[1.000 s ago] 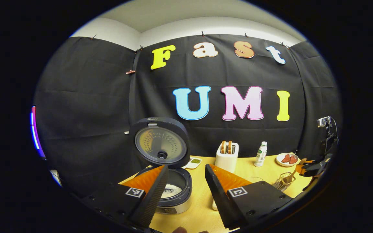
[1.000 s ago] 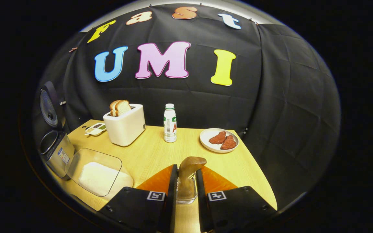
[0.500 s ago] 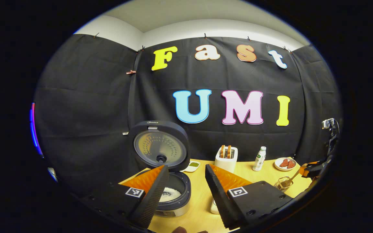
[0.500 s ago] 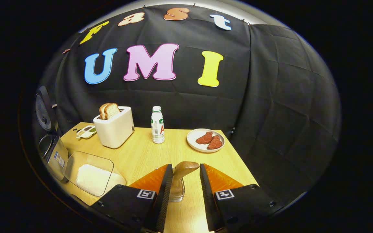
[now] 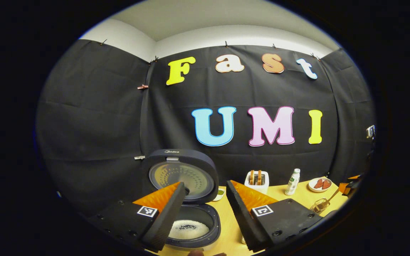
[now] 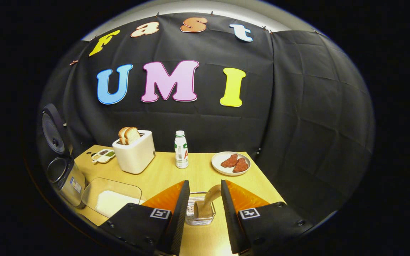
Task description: Close the left gripper, press the button to open the rice cooker; take a wooden spoon from the chopstick holder with the right hand, scoop a spoonful of rice and pour it into the rice cooker, then put the wooden spoon back into the chopstick holder.
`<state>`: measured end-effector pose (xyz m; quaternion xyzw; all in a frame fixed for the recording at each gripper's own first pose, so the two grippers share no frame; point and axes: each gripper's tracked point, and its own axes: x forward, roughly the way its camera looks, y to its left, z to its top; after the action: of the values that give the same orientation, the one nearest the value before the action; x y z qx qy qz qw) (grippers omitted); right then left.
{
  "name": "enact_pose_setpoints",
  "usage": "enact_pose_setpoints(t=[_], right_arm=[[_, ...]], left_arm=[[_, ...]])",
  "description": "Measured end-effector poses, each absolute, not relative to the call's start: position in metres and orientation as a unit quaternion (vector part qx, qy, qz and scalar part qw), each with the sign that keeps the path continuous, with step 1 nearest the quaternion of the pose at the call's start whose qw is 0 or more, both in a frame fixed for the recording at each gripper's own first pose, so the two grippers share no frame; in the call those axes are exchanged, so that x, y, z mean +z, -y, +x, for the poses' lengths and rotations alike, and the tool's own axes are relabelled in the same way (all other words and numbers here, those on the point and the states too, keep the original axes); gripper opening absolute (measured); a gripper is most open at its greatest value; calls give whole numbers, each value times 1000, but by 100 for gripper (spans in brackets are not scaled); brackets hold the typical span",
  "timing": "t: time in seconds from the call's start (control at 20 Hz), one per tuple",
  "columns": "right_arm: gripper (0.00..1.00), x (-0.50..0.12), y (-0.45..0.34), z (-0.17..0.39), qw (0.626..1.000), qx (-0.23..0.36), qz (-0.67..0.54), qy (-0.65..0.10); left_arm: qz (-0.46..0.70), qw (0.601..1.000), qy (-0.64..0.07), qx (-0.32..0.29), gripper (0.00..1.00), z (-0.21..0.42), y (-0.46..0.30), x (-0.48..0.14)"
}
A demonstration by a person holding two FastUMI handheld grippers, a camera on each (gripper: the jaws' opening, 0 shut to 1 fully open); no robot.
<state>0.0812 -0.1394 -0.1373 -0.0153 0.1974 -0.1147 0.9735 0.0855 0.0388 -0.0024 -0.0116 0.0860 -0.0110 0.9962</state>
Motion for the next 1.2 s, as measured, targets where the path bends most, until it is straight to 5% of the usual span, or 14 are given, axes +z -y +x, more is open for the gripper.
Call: enact_pose_setpoints(t=[0.6,1.2], right_arm=[[57,-129,76,85,978,-86,-27,-186],[57,-123,59,88,979,-85,-29,-185]], left_arm=[[-12,999,-39,-10,86,191,-84,42],[-14,995,-96,-14,86,254,-105,16]])
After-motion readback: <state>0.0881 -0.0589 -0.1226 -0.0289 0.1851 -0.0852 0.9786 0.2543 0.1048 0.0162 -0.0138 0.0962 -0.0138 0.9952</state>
